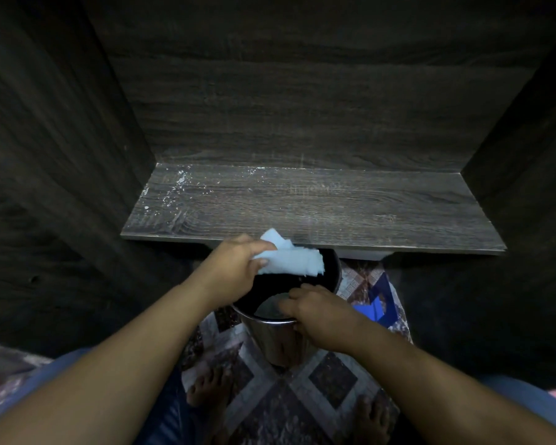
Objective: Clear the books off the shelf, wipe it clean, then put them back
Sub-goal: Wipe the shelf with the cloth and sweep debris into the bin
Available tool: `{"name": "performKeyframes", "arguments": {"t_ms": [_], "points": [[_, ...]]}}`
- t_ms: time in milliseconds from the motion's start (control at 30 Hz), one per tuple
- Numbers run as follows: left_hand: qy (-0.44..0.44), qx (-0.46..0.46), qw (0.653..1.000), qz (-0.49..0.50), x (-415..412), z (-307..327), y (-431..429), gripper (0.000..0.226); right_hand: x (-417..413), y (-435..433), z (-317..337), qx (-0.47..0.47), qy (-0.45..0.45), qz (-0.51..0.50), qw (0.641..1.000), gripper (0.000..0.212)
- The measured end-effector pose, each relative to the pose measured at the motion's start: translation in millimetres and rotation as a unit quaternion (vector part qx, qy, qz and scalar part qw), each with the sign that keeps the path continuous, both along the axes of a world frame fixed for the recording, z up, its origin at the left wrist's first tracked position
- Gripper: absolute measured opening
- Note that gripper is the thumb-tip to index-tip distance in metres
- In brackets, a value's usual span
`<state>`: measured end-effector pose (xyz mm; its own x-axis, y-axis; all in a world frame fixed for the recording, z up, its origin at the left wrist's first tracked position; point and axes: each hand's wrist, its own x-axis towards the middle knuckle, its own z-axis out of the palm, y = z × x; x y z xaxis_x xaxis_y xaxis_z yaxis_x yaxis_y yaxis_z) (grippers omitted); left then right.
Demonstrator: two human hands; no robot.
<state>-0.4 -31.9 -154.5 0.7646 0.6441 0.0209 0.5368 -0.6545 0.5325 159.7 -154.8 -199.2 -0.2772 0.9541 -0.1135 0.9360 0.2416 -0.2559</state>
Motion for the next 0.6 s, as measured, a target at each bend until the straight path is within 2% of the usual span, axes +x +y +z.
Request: {"name": "performKeyframes", "arguments": {"t_ms": [133,367,600], "points": [[-0.056,0.038,0.995,0.078,3.1,9.2,1.6,0.033,2.4,-2.5,0.4,-0.006,-0.008,0.0,1.0,0.042],[-0.1,0.084,0.985,0.112,16.4,-2.3,10.8,0.035,6.4,-1.9,-1.2,-0.009,-0.003,-0.01,1.0,0.038],[-0.201,0.159,0.953,0.161,24.9,-11.7,8.7,0.035,8.7,-1.6,-3.8,-0.007,0.0,-0.016,1.0,0.034]]}}
